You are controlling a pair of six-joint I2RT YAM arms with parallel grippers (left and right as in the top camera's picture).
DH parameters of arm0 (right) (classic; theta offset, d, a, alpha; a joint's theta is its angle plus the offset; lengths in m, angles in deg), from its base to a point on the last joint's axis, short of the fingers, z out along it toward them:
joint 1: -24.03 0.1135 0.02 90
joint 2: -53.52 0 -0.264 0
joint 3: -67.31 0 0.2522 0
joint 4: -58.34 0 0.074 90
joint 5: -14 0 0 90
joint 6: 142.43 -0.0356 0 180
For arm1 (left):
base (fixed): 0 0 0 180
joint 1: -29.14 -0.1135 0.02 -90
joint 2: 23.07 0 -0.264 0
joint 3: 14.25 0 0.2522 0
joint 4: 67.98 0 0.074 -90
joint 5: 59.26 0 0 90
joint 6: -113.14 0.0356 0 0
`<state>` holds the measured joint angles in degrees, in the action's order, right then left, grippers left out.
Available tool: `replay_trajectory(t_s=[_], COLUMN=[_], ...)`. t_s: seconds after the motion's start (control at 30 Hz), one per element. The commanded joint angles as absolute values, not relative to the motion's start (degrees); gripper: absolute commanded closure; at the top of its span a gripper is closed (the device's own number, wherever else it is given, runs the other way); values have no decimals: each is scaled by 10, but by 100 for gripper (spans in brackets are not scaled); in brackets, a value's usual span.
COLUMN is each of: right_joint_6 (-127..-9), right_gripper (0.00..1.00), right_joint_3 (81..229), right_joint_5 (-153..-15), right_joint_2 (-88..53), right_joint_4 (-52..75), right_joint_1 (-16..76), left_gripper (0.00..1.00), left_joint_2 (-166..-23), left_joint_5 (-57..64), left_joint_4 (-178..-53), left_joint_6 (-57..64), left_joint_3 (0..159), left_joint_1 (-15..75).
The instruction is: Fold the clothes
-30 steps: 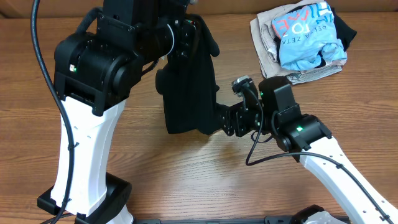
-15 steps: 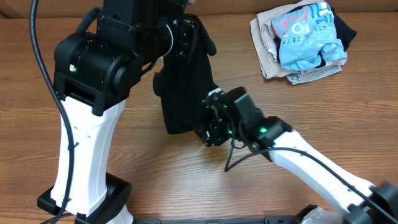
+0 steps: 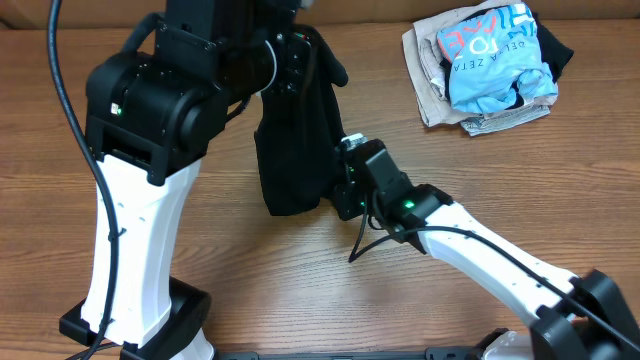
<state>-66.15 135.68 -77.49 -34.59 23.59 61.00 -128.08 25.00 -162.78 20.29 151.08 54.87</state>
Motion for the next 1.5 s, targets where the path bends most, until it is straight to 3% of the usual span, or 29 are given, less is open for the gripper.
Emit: replay_trajectory(t_s=[0.0,0.03,0.33,0.6,1.07,1.47], right_joint_6=[-673,-671,-595,-584,-601,-609], right_gripper=[91,96,96,96,96,96], right_joint_3=[1361,1367,1493,1602,1706,1876], right_joint_5=[-754,-754,-736,-724,-787,-787], right_joint_2=[-270,-248,-50,31,37,37], right_joint_4=[223,210,30,-79,-204,-355], right_joint_1=[593,588,542,529,529,529], left_gripper=[96,96,96,96,96,96], left_joint_2=[-1255,-1250,-1177,-1099,-1003,-956], left_joint_5=[254,254,254,255,391,386], left_joint_4=[-1623,-1623,-1635,-1692,-1785,-1785], left_joint_6=[196,188,140,141,144,144], left_joint_3=[1531,1531,1531,1531,1531,1532], left_joint_1=[519,507,348,235,227,227])
